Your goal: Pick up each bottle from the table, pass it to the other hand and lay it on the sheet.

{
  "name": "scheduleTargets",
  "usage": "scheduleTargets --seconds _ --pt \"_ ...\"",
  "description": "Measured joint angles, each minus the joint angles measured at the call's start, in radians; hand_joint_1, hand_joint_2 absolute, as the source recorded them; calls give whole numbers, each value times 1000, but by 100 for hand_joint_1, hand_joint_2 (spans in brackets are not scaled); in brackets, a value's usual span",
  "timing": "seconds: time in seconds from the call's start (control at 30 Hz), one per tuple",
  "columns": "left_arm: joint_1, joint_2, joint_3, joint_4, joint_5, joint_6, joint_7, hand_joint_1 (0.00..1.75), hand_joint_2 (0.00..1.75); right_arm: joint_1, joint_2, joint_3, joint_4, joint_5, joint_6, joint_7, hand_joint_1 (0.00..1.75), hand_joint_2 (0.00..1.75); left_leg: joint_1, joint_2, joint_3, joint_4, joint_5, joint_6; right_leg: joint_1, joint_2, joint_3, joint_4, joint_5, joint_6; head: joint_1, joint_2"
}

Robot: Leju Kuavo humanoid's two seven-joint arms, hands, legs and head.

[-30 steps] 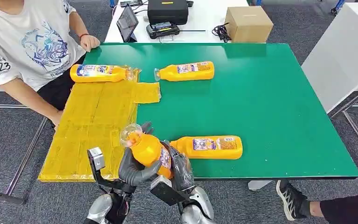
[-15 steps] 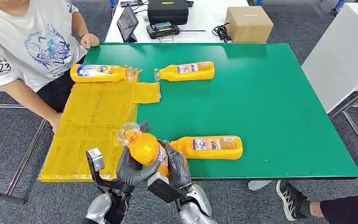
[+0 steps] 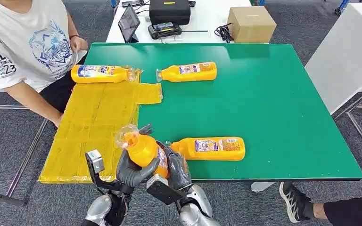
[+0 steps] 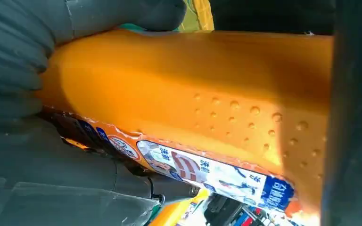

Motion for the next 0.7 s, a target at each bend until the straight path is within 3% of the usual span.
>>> scheduleTargets --seconds 0.43,0.47,0.5,0.53,0.7 --pt "5 3 19 5 8 -8 -6 175 175 -21 5 20 43 0 0 2 175 175 0 0 0 0 0 0 0 0 0 0 0 0 0 0" --pt "6 3 21 5 6 -7 -8 175 175 -23 5 21 47 0 0 3 120 175 0 0 0 0 0 0 0 0 0 0 0 0 0 0" --pt "6 3 22 5 6 -7 -10 175 175 -25 6 21 50 1 0 3 0 175 0 0 0 0 0 0 0 0 0 0 0 0 0 0" --pt "6 3 24 5 6 -4 -10 175 175 -27 6 21 51 1 -1 4 0 0 0 0 0 0 0 0 0 0 0 0 0 0 0 0" --pt "2 3 29 -3 -3 37 -18 175 175 -29 7 23 58 7 -37 18 0 0 0 0 0 0 0 0 0 0 0 0 0 0 0 0"
